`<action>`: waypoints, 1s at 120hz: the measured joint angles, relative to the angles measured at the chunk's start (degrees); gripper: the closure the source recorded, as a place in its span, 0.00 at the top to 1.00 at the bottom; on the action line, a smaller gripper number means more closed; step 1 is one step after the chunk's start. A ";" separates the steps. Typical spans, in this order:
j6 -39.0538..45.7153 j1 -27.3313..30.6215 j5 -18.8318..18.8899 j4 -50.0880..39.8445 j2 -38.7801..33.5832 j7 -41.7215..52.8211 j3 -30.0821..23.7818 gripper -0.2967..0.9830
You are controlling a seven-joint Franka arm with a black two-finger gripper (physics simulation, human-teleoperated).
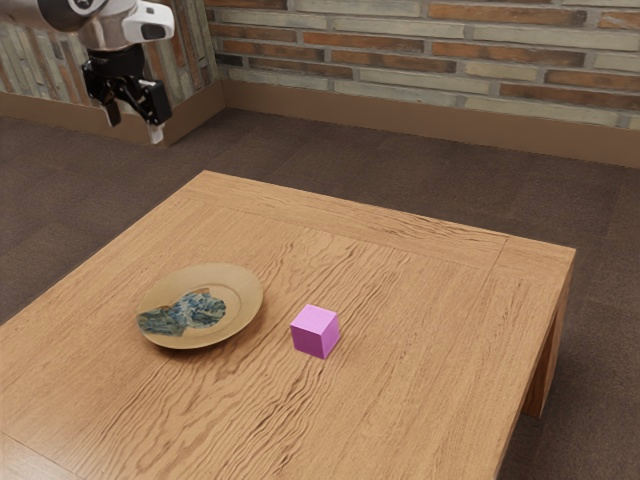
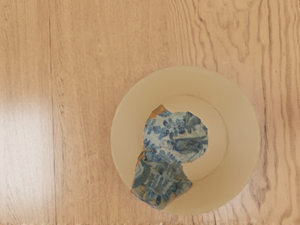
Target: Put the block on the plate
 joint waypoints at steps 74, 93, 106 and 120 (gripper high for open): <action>19.59 -11.46 -5.67 -26.87 0.56 -6.28 -0.17 0.77; 25.32 -13.11 -6.44 -28.84 2.77 -9.00 -1.49 0.77; 27.74 -14.27 -6.60 -28.79 5.23 -10.52 -1.66 0.77; 29.56 -15.59 -6.93 -28.32 7.68 -11.99 -1.68 0.77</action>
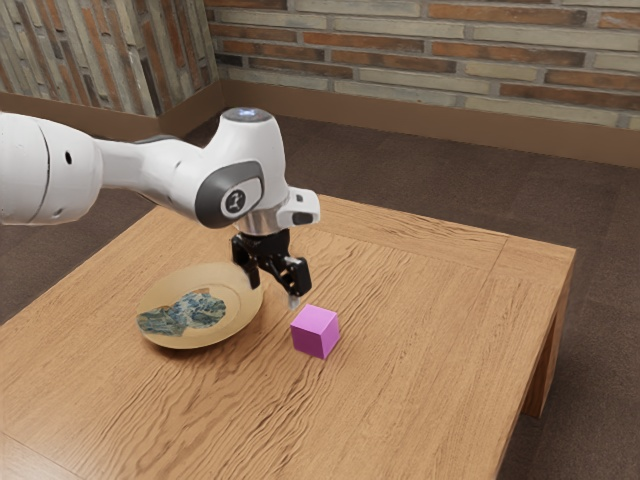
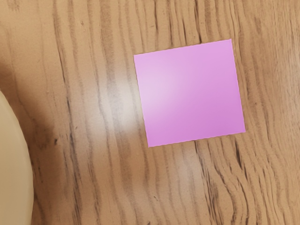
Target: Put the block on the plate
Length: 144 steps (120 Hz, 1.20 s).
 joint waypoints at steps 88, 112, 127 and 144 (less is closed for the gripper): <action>7.56 -0.84 -1.70 6.81 13.07 -6.08 -1.57 0.77; 9.22 0.45 -1.72 7.60 14.98 -6.00 -2.14 0.77; 9.74 1.08 -1.75 7.88 16.03 -5.82 -2.44 0.77; 10.06 1.88 -1.79 9.29 17.79 -5.53 -3.36 0.77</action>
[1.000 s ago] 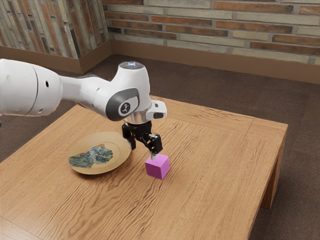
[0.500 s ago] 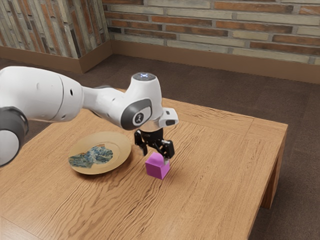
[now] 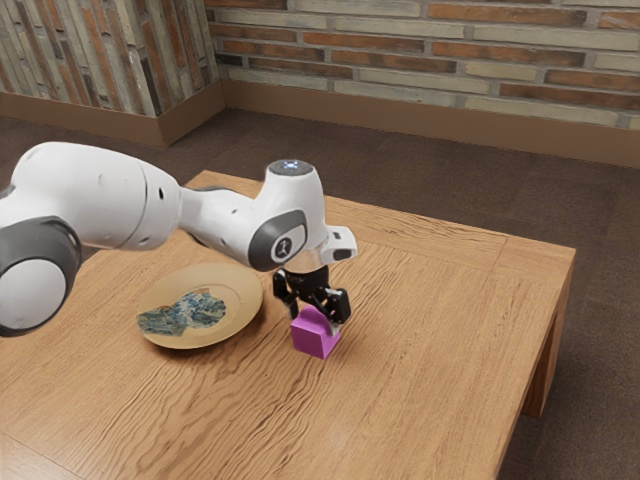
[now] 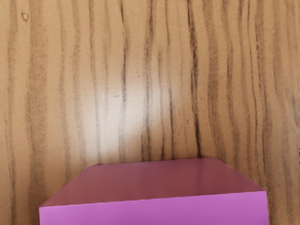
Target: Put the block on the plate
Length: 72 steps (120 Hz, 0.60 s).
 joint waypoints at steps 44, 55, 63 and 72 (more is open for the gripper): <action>0.26 0.05 -0.02 0.93 1.17 0.78 -0.16 0.60; 0.28 0.04 0.04 1.02 1.22 0.87 -0.16 0.59; 0.29 0.04 0.09 1.05 1.23 0.91 -0.16 0.59; 0.31 0.04 0.14 1.07 1.17 0.92 -0.16 0.58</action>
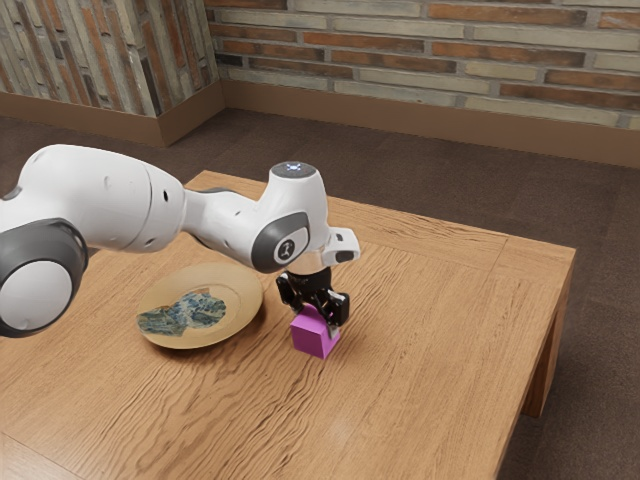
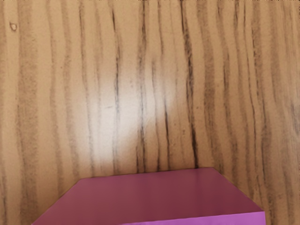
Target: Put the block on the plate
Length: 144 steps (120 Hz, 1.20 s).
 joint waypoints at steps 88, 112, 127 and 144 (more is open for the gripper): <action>-3.25 3.39 1.07 -0.68 -6.62 -0.20 0.20 0.55; -5.30 8.26 2.32 -0.30 -7.08 -0.05 0.14 0.55; -6.27 10.55 2.93 -0.24 -7.40 0.12 0.17 0.55; -7.38 14.10 3.30 -0.36 -7.78 0.47 0.10 0.55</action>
